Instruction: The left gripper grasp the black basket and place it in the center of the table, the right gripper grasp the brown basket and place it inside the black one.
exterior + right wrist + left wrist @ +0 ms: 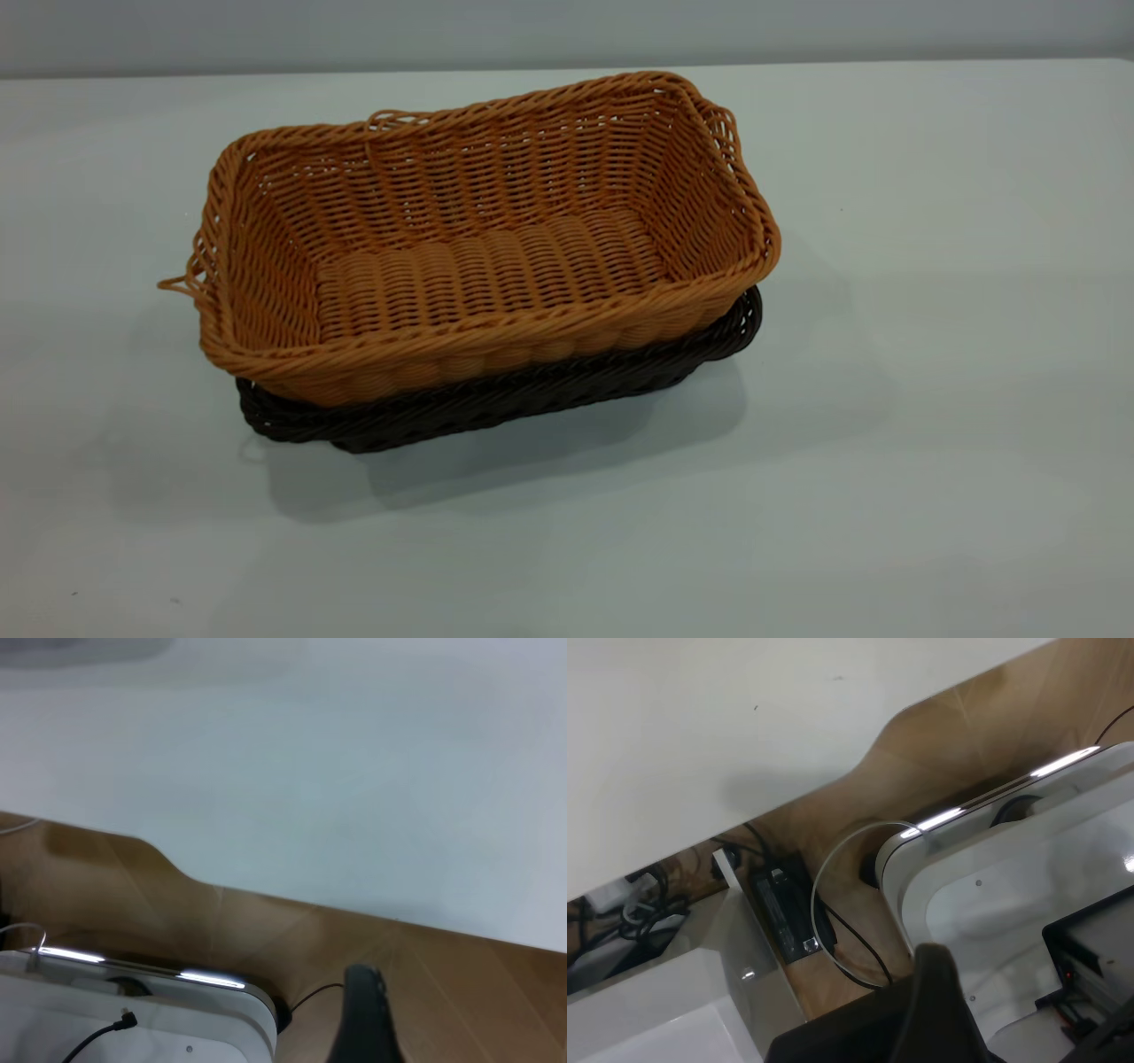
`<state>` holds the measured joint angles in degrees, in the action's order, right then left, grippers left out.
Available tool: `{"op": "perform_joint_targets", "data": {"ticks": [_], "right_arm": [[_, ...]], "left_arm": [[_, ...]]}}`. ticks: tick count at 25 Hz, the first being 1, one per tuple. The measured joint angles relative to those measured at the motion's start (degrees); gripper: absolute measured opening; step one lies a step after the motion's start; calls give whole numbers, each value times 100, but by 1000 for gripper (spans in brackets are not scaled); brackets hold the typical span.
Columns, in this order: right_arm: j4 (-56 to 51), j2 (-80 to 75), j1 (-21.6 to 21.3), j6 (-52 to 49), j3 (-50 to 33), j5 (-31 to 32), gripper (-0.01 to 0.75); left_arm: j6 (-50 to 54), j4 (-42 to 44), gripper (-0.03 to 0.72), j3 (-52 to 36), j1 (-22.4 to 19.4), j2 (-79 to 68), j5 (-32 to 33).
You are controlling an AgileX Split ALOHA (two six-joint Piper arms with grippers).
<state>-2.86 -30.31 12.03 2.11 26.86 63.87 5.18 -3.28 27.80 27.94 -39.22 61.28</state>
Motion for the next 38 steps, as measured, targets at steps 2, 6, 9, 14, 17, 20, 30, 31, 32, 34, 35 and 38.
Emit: {"op": "perform_joint_targets", "data": {"ticks": [2,6,9,14,17,20,30,31,32,34,35,38], "right_arm": [[0,0,0,0,-11,-19,468],[5,0,0,-6,-31,-25,468],[5,22,5,-6,-35,-25,468],[5,45,5,-6,-35,-32,468],[5,45,5,-6,-35,-32,468],[5,45,5,-6,-35,-32,468],[0,469,-999,-6,-35,-32,468],[0,576,-1131,-6,-35,-32,468],[7,736,-1240,-6,-35,-26,468],[7,1129,-1326,-6,-35,-22,468],[7,1317,-1326,-6,-35,-15,468],[7,2014,-1326,-6,-35,1,468]], "left_arm": [[11,0,491,-6,0,5,0],[21,-21,491,-6,0,5,0],[22,-27,491,-6,0,5,0],[22,-28,491,-6,0,5,0],[22,-28,491,-6,0,5,0],[22,-28,491,-6,0,5,0],[22,-187,491,-6,-1880,581,4],[22,-187,491,-6,-2142,764,7],[22,-187,491,-6,-2340,935,12],[22,-187,491,-10,-2677,1394,50],[22,-187,491,-10,-2802,1601,68],[22,-187,491,-10,-2960,2374,113]]}}
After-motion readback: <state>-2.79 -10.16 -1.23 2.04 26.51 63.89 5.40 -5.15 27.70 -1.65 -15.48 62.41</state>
